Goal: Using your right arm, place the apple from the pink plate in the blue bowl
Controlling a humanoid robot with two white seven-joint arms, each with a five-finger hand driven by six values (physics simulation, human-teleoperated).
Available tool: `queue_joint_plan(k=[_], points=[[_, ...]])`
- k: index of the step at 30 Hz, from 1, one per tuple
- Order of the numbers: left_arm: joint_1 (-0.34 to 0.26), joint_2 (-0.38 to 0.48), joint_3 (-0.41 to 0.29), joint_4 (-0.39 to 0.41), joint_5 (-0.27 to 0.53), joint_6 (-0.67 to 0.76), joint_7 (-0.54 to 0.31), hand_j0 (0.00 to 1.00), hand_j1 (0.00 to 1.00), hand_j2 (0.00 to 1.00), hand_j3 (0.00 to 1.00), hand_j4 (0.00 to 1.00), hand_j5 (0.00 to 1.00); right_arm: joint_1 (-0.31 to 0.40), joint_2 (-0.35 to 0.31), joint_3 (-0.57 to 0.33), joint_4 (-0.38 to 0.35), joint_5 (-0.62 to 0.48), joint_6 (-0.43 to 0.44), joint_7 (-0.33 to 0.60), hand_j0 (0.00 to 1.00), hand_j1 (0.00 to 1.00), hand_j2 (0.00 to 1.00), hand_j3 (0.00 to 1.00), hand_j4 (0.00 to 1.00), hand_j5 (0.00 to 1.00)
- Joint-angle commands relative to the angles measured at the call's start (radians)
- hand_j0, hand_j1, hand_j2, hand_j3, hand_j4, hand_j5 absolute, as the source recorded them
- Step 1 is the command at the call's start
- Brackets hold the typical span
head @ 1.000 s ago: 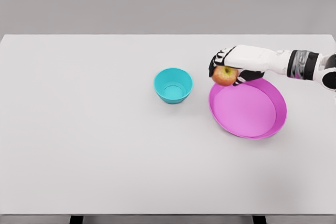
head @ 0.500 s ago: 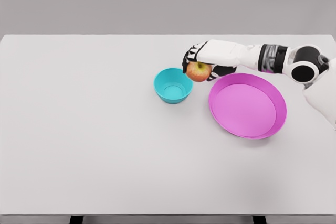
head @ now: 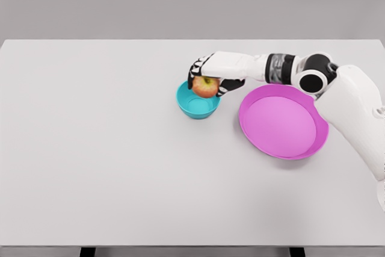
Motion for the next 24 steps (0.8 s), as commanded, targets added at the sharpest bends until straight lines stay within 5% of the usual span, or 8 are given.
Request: queue_joint_plan(k=[1,13,14,15,24], points=[[0.000,0.000,0.000,0.000,0.000,0.000,0.000,1.00,1.00,1.00,1.00,1.00,1.00,0.000,0.013,0.003,0.014,-0.002,0.004,0.002,0.46,0.46,0.46,0.46,0.46,0.46],[0.000,0.000,0.000,0.000,0.000,0.000,0.000,1.00,1.00,1.00,1.00,1.00,1.00,-0.005,0.041,0.013,0.040,0.017,0.004,0.002,0.49,0.49,0.49,0.49,0.49,0.49],[0.000,0.000,0.000,0.000,0.000,0.000,0.000,1.00,1.00,1.00,1.00,1.00,1.00,-0.005,0.041,0.011,0.043,0.016,0.004,0.001,0.65,0.65,0.65,0.65,0.65,0.65],[0.000,0.000,0.000,0.000,0.000,0.000,0.001,1.00,1.00,1.00,1.00,1.00,1.00,-0.003,0.041,0.010,0.043,0.016,0.004,-0.001,1.00,1.00,1.00,1.00,1.00,1.00],[0.000,0.000,0.000,0.000,0.000,0.000,0.000,1.00,1.00,1.00,1.00,1.00,1.00,-0.005,0.039,0.008,0.039,0.016,0.015,-0.001,1.00,1.00,1.00,1.00,1.00,1.00]])
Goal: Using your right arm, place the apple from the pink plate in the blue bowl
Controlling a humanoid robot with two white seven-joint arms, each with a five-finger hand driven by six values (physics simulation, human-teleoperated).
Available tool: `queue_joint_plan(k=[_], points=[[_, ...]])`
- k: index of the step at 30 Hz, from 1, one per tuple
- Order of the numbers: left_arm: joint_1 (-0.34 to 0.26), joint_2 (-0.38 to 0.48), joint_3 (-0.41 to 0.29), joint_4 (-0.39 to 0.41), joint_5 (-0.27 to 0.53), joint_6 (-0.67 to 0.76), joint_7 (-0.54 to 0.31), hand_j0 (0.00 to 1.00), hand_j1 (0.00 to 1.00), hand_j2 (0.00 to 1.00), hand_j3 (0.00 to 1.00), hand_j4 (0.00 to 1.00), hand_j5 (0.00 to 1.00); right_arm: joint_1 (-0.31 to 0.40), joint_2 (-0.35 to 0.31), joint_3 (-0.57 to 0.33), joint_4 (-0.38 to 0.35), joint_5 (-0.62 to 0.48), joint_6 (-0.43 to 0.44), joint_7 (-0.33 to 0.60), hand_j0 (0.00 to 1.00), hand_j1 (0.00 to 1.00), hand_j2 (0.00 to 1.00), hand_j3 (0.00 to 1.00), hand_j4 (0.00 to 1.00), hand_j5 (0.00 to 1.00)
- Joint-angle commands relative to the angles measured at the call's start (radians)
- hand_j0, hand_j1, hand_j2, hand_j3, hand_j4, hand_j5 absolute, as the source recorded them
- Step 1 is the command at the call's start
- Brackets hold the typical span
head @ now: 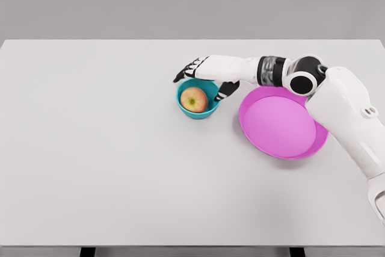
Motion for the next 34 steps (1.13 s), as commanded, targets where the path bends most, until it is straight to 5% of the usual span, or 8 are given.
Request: queue_joint_plan(k=[1,6,11,15,20,25,28,34], points=[[0.000,0.000,0.000,0.000,0.000,0.000,0.000,1.00,1.00,1.00,1.00,1.00,1.00,0.002,0.000,-0.001,-0.002,-0.005,0.003,0.000,1.00,1.00,1.00,1.00,1.00,1.00],[0.000,0.000,0.000,0.000,0.000,0.000,0.000,1.00,1.00,1.00,1.00,1.00,1.00,-0.020,-0.046,-0.099,-0.011,-0.008,-0.009,0.006,1.00,1.00,1.00,1.00,1.00,1.00],[0.000,0.000,0.000,0.000,0.000,0.000,0.000,1.00,1.00,1.00,1.00,1.00,1.00,0.020,-0.195,-0.249,-0.140,-0.016,-0.009,0.008,1.00,1.00,1.00,1.00,1.00,1.00],[0.000,0.000,0.000,0.000,0.000,0.000,0.000,1.00,1.00,1.00,1.00,1.00,1.00,0.121,-0.292,-0.335,-0.169,-0.019,-0.009,0.008,1.00,1.00,1.00,1.00,1.00,1.00],[0.000,0.000,0.000,0.000,0.000,0.000,0.000,1.00,1.00,1.00,1.00,1.00,1.00,0.322,-0.306,-0.713,-0.198,-0.108,-0.009,0.042,1.00,1.00,1.00,1.00,1.00,1.00],[0.000,0.000,0.000,0.000,0.000,0.000,0.000,1.00,1.00,1.00,1.00,1.00,1.00,0.419,-0.304,-0.733,-0.233,-0.108,-0.009,0.042,1.00,1.00,1.00,1.00,1.00,1.00],[0.000,0.000,0.000,0.000,0.000,0.000,0.000,1.00,1.00,1.00,1.00,1.00,1.00,0.459,-0.249,-0.723,-0.232,-0.101,-0.009,0.042,1.00,1.00,1.00,1.00,1.00,1.00],[0.000,0.000,-0.002,0.000,0.000,0.000,0.001,1.00,1.00,1.00,1.00,1.00,1.00,0.460,-0.255,-0.725,-0.230,-0.100,-0.009,0.042,1.00,1.00,1.00,1.00,1.00,1.00]])
